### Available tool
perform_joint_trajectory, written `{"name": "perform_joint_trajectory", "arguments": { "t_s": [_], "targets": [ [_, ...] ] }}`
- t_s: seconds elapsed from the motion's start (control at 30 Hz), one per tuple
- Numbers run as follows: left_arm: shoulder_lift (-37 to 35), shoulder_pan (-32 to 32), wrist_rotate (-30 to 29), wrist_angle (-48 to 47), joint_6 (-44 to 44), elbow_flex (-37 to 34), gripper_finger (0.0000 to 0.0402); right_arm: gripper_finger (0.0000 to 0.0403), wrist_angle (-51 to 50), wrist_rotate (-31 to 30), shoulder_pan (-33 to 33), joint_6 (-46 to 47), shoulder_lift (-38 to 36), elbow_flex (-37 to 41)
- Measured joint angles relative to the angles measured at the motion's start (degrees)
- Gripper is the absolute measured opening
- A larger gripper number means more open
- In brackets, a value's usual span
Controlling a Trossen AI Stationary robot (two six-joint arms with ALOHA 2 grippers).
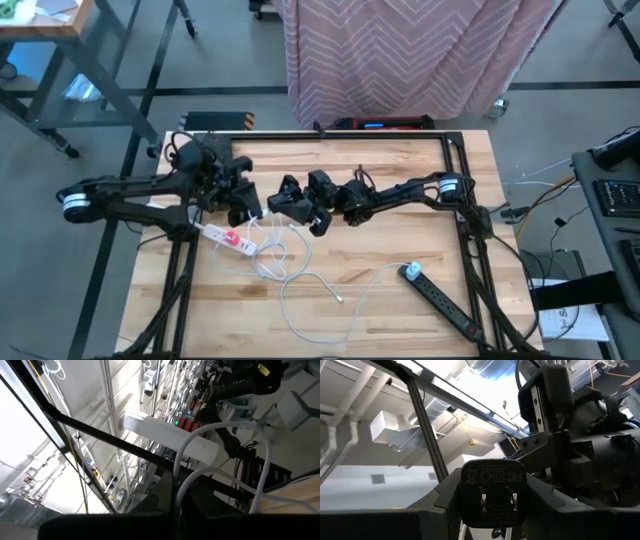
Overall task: Insert USB
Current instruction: Insert the white USB cable into the black charger adapter
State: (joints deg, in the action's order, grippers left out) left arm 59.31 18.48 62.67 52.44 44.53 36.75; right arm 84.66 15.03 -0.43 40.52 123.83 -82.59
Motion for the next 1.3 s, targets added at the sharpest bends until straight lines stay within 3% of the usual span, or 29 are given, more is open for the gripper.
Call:
{"name": "perform_joint_trajectory", "arguments": {
  "t_s": [0.2,1.3],
  "targets": [
    [0.88,0.52,1.49,-0.45,0.02,0.30,0.0002,0.0131,0.31,2.82,0.00,-1.05,0.00,-0.33],
    [2.11,0.72,1.09,-1.07,4.68,1.08,0.0001,0.0131,-0.15,3.43,-0.07,-0.97,0.00,-0.50]
  ]
}}
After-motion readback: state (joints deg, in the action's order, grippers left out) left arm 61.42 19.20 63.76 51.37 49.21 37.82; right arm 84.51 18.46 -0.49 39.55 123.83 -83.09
